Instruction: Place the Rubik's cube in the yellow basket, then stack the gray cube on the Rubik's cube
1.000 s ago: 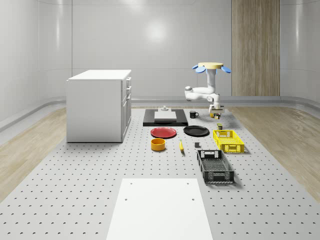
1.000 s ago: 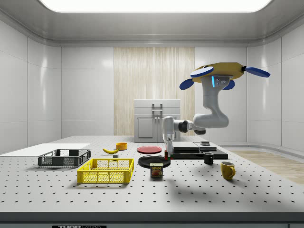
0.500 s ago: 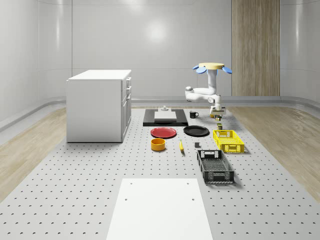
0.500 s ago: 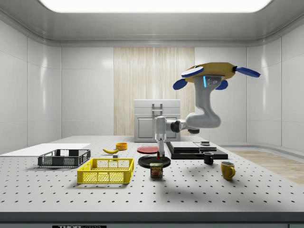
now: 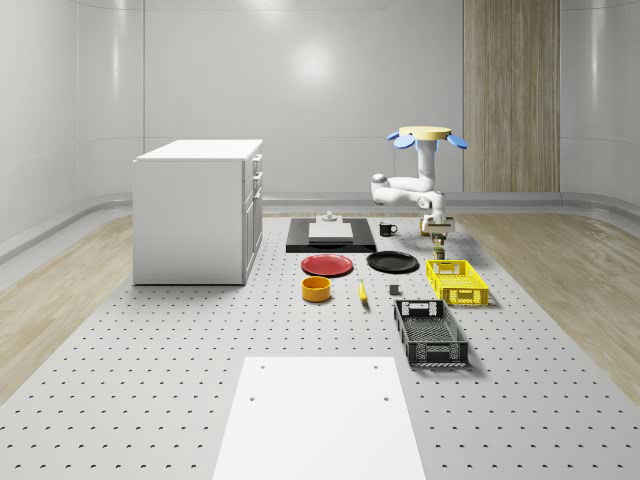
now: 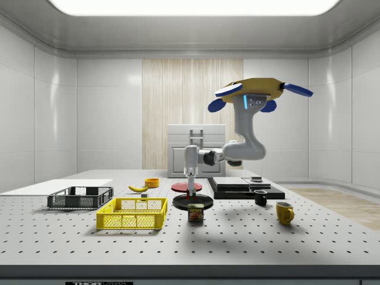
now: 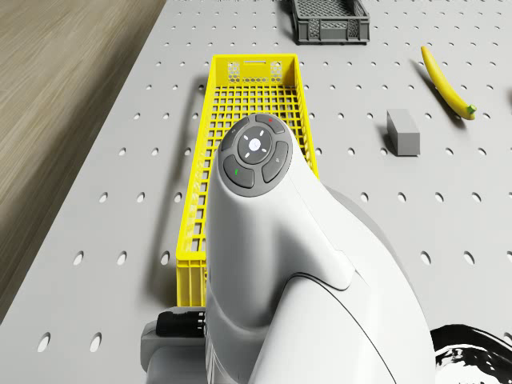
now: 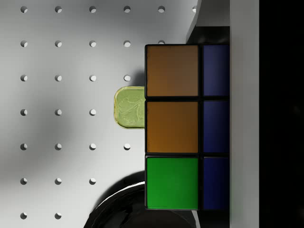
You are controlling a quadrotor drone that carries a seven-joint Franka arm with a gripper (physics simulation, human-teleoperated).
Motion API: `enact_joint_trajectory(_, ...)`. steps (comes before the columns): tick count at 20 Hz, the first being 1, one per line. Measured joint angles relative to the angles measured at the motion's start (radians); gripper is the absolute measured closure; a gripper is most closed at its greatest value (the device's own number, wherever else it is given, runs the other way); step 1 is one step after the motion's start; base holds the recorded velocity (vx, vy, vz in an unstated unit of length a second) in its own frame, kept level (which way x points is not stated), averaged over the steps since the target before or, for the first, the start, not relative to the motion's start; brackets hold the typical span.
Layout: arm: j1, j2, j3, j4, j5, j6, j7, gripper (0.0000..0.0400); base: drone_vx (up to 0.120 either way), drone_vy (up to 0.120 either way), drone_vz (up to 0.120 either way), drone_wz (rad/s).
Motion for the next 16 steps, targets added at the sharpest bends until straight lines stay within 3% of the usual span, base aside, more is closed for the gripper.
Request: enact_joint_trajectory(16, -0.005, -0.029, 0.003, 0.001, 0.012, 0.027, 0.004, 0.0075, 0.120, 0.000, 0.000, 0.000)
